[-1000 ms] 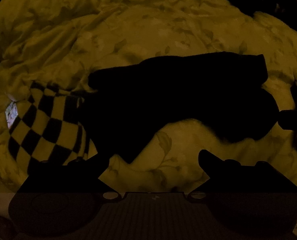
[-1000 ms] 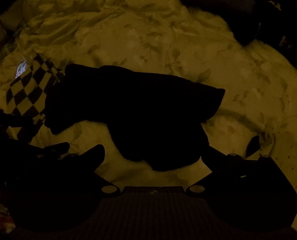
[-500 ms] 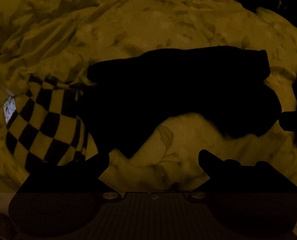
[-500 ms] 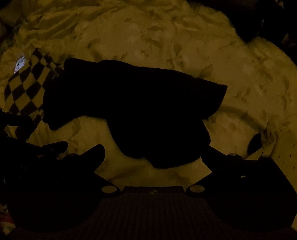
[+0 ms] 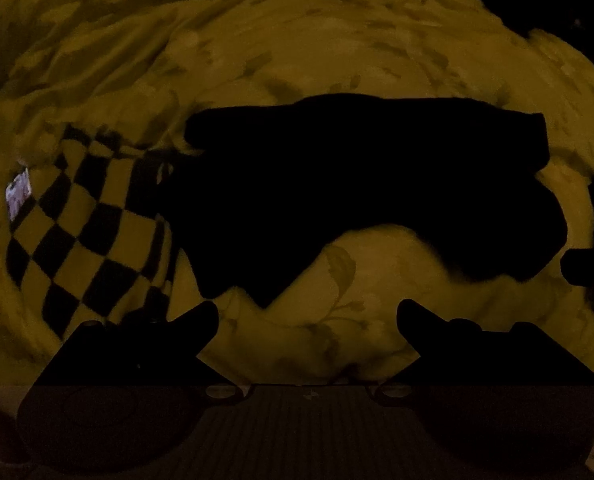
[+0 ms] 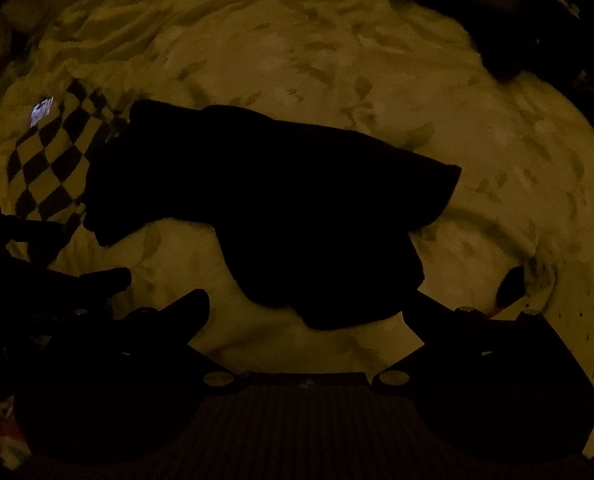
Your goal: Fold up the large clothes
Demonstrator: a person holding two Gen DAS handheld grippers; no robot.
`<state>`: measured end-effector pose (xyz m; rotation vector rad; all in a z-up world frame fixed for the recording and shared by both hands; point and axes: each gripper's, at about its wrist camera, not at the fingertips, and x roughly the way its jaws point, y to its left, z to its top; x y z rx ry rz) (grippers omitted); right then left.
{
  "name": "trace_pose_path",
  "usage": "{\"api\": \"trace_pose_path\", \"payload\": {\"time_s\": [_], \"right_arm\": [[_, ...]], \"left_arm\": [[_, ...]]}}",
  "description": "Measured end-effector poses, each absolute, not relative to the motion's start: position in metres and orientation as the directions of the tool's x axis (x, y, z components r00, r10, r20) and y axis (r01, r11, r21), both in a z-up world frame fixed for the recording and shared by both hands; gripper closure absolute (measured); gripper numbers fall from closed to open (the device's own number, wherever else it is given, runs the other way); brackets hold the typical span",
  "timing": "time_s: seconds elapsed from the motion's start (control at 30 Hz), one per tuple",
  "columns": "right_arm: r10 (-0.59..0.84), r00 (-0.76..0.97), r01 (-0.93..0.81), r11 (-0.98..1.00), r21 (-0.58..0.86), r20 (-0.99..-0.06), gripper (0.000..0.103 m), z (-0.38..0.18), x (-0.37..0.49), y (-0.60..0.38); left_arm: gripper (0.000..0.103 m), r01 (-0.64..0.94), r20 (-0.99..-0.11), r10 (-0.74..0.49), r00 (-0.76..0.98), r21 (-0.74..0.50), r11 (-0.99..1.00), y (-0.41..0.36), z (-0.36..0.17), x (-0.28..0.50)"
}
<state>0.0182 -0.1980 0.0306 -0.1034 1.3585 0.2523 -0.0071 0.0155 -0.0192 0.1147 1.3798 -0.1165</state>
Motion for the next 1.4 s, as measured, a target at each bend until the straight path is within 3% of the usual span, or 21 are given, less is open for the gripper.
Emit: {"api": "trace_pose_path", "payload": {"time_s": [1.4], "right_arm": [[0.099, 0.133, -0.289, 0.956, 0.057, -0.986, 0.001, 0.013, 0.033, -0.179]], "left_arm": [[0.0, 0.123, -0.986, -0.042, 0.164, -0.022, 0.992, 0.026, -0.032, -0.002]]}}
